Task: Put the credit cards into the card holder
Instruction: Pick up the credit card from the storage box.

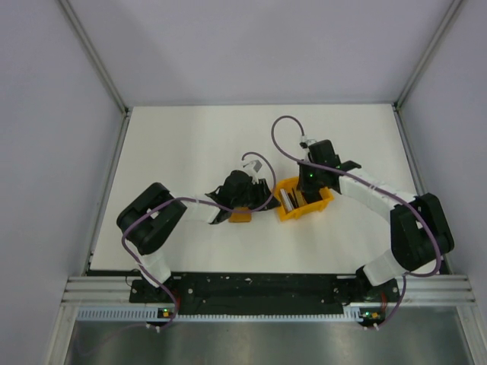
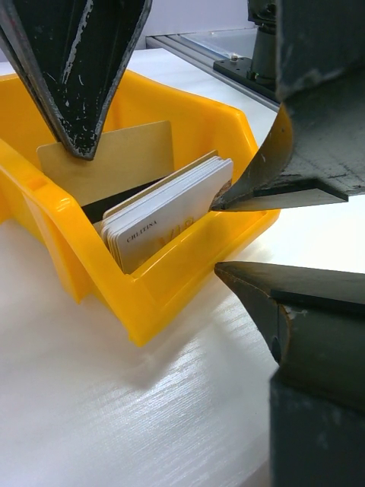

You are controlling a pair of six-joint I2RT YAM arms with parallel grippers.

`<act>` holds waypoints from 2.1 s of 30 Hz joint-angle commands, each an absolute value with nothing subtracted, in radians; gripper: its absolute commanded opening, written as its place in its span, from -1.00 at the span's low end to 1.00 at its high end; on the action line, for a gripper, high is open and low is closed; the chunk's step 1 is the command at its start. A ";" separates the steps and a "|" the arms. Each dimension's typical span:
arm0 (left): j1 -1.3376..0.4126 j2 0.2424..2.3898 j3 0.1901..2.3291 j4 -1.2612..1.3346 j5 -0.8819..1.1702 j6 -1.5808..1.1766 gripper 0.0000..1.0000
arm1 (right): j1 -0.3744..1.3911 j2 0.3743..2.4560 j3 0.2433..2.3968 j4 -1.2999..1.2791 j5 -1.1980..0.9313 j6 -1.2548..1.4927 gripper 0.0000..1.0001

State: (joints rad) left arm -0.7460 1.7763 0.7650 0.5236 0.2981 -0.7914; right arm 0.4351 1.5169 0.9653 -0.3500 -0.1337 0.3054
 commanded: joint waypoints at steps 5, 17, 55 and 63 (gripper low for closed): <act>-0.744 1.753 0.779 0.580 0.305 -0.787 -0.25 | 0.532 1.537 1.080 -0.429 0.090 0.206 -1.00; -0.742 1.752 0.778 0.575 0.308 -0.784 -0.25 | 0.555 1.626 1.069 -0.439 0.112 0.221 -1.00; -0.739 1.524 0.747 0.457 0.224 -0.683 0.35 | 0.551 1.382 1.083 -0.449 0.140 0.268 -1.00; -0.715 1.203 0.657 0.060 -0.242 -0.646 0.82 | 0.638 1.353 1.026 -0.302 -0.051 0.504 -1.00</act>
State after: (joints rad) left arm -0.7418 1.3411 0.7216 0.2878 0.0566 -0.6750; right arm 0.5652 1.3682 1.0359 -0.4335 0.0544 0.3450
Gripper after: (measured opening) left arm 0.885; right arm 0.006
